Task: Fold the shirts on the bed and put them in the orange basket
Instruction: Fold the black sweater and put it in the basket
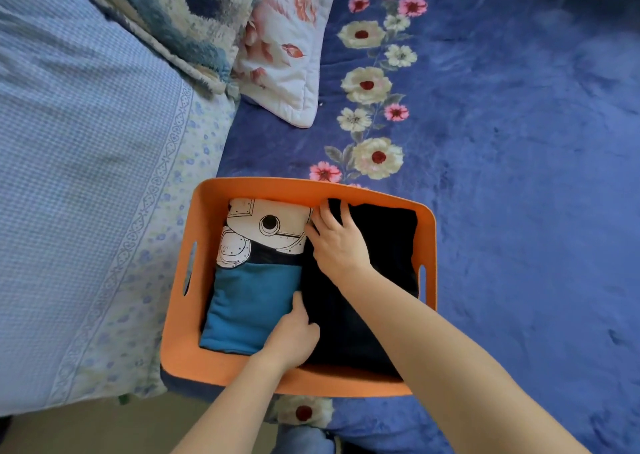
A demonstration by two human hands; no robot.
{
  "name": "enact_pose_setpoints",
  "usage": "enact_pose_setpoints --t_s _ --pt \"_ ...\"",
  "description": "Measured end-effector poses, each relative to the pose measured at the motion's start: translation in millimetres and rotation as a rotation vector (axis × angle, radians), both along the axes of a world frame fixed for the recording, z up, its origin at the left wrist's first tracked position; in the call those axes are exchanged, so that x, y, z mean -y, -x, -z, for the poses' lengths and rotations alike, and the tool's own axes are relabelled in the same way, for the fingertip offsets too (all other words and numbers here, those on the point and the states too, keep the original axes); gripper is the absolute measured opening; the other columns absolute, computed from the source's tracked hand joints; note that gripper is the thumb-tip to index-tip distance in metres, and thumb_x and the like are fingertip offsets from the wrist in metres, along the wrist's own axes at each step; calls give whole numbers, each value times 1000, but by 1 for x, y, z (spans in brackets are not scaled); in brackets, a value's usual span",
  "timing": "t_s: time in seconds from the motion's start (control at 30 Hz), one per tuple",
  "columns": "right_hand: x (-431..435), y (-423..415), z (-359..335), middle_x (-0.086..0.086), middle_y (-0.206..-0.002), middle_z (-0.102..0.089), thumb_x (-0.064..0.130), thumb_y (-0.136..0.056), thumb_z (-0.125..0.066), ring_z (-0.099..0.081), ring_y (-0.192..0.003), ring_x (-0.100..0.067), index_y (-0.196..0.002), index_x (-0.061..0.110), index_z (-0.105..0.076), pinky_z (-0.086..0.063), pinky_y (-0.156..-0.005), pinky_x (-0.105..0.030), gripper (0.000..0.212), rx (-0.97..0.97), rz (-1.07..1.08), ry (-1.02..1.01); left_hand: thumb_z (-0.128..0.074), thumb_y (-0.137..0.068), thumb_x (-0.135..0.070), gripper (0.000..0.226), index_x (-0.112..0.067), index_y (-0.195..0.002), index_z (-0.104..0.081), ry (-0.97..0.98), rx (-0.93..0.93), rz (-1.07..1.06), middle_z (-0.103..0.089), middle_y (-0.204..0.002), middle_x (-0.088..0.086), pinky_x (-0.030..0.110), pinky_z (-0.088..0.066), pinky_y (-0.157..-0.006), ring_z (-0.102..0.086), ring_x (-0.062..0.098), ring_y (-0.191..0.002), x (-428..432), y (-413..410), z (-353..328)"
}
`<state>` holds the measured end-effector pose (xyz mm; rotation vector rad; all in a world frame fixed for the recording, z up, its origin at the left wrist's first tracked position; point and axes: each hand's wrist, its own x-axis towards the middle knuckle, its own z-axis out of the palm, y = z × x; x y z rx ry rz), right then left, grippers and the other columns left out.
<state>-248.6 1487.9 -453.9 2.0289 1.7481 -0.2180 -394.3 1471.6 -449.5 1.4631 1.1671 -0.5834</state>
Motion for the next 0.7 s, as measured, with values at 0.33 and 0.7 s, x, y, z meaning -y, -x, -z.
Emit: enact_pose_setpoints --t_s 0.33,0.7 --pt "73 -21 -50 -11 -151 -32 27 -76 -61 -22 -143 -28 -136 11 -45 -20 -117 -46 64 -549 256 -498 -73 -68 -30 94 -12 -144 -21 -751 47 315 -31 -143 15 35 -43 -98 -32 30 -130 3 1 -25" --pt "86 -28 -16 -18 -153 29 67 -58 -76 27 -140 -37 -141 25 34 6 -116 -49 144 -295 333 217 -60 -62 -78 140 -10 -135 37 -574 -48 800 50 -137 14 45 17 -112 45 29 -129 -5 -22 6"
